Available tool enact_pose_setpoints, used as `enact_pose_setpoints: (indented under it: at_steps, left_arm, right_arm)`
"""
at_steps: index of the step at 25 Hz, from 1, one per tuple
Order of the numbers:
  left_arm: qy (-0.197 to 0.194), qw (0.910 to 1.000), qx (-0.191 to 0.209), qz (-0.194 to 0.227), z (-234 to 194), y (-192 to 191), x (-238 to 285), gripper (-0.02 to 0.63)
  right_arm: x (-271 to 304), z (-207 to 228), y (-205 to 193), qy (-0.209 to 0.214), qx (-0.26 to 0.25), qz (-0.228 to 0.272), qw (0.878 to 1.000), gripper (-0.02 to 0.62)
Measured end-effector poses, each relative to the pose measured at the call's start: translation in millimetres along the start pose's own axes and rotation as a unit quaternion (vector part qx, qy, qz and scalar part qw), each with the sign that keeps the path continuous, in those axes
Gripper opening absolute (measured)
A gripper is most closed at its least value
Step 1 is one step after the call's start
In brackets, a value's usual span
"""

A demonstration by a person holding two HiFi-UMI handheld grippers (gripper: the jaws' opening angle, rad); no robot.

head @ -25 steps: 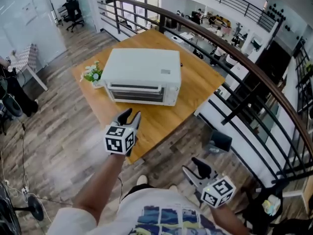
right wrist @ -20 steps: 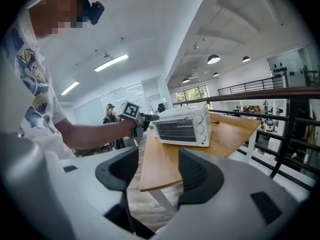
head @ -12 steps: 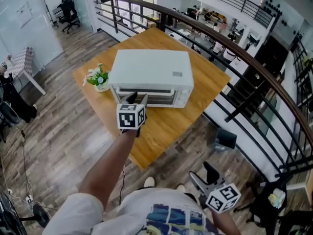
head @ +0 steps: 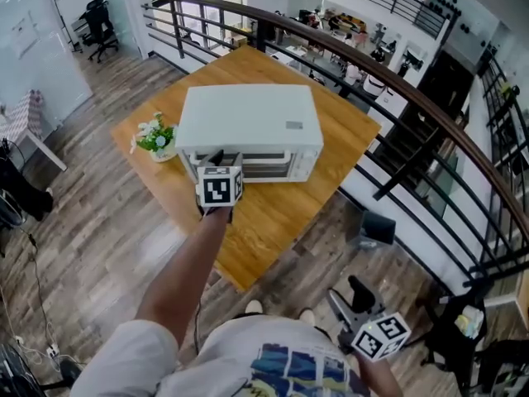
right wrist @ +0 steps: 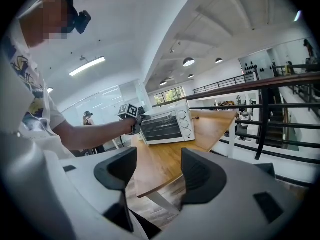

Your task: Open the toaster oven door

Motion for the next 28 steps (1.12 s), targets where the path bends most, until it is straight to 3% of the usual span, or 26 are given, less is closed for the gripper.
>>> enact_pose_setpoints:
  at_steps: [28]
  left_arm:
    - [0.01,0.9999,-0.013,-0.004,-6.7,-5.6,3.0,0.189]
  right_arm:
    - [8.4,0.4,2.6,0.014,0.007,-0.003,1.0,0.253]
Point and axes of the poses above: the fingertips, and each gripper's own axes: x forward along the fingers, z to its right, y out of its top, the point moved 6 cm from there along -x, backward along the fingers, and after that the axes turned 14 degrees about -x, right-handed, at the moved point
